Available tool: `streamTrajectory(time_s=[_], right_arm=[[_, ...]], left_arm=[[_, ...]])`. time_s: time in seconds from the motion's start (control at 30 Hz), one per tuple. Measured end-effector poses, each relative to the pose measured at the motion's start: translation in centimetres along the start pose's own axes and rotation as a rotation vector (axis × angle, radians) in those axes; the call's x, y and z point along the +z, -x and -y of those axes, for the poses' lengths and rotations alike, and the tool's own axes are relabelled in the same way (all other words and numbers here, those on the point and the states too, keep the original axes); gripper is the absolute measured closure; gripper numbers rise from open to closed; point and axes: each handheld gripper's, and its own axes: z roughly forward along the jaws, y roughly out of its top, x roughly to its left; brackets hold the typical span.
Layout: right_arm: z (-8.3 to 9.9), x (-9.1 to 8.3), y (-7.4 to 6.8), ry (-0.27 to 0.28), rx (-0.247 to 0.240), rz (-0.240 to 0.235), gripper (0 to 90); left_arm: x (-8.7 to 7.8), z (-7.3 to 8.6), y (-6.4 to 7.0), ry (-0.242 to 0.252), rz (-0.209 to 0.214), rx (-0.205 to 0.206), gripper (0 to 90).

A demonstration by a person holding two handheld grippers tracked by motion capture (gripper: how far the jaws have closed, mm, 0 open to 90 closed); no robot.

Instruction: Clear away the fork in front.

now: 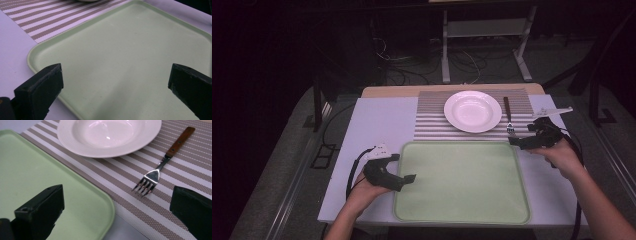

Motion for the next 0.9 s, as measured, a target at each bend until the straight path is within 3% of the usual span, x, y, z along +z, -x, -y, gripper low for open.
streamTrajectory(time_s=[0.9], right_arm=[[-2.7,2.3,2.1,-0.087,0.042,0.069,0.0]], left_arm=[[0.0,0.1,-0.2,0.0,-0.006,-0.002,0.0]])
